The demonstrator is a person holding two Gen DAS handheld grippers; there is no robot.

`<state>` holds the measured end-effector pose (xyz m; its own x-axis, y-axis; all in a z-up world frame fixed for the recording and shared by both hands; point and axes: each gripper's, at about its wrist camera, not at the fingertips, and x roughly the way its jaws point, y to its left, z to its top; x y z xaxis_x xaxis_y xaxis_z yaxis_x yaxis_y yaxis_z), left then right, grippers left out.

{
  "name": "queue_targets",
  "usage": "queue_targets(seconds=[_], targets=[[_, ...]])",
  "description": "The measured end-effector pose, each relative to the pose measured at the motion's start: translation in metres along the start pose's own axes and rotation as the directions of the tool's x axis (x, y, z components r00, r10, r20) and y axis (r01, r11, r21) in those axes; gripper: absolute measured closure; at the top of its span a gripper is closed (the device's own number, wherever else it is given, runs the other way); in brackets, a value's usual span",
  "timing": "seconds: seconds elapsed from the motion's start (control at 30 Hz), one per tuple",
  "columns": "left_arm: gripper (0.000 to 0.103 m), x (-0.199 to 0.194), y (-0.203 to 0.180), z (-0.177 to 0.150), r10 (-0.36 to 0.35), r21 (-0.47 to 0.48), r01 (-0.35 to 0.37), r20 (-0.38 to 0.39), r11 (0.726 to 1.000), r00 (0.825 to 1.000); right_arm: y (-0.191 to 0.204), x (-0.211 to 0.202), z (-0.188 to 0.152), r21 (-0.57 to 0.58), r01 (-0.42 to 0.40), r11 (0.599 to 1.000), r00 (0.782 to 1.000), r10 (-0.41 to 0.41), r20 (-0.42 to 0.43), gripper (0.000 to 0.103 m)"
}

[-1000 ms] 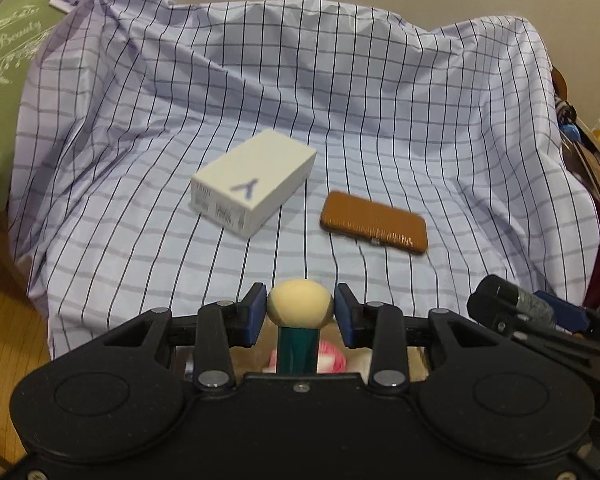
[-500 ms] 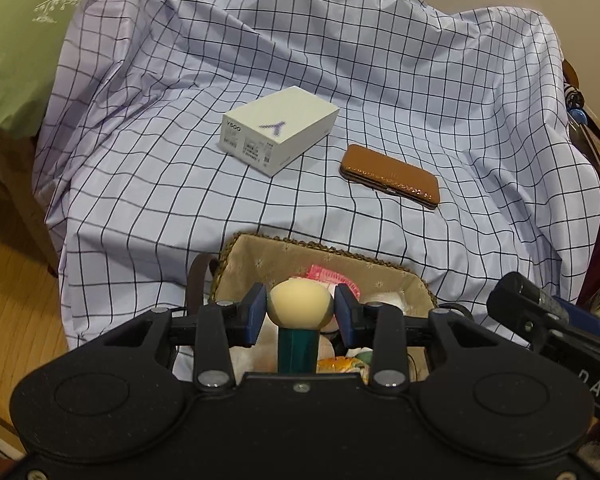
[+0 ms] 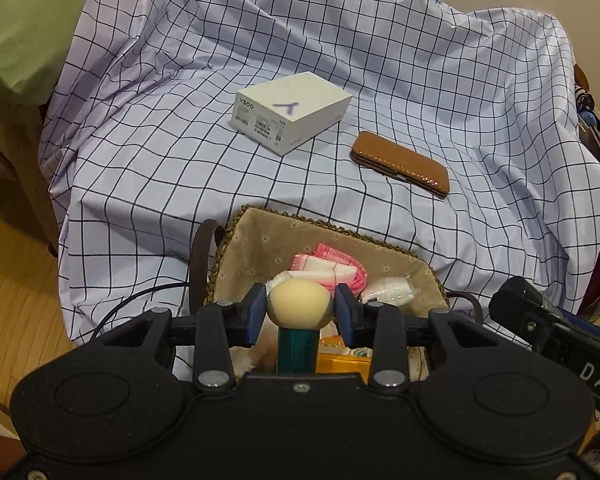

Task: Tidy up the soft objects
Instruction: 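Carry the grey bottle and sponge stick over the woven basket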

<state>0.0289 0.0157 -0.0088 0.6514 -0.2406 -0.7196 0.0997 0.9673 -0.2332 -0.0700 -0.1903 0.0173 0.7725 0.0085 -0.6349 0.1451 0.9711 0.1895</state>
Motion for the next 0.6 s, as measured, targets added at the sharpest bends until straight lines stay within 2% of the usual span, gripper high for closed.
queue_targets(seconds=[0.37, 0.6], targets=[[0.065, 0.005, -0.004, -0.010, 0.019, 0.031, -0.019, -0.001, 0.999, 1.000, 0.000, 0.014, -0.005, 0.015, 0.032, 0.999, 0.997, -0.031, -0.068, 0.030], [0.065, 0.006, 0.000, -0.009, 0.013, 0.008, -0.013, 0.001, 1.000, 1.000, 0.001, 0.019, -0.007, 0.015, 0.040, 0.999, 0.995, -0.038, -0.090, 0.030]])
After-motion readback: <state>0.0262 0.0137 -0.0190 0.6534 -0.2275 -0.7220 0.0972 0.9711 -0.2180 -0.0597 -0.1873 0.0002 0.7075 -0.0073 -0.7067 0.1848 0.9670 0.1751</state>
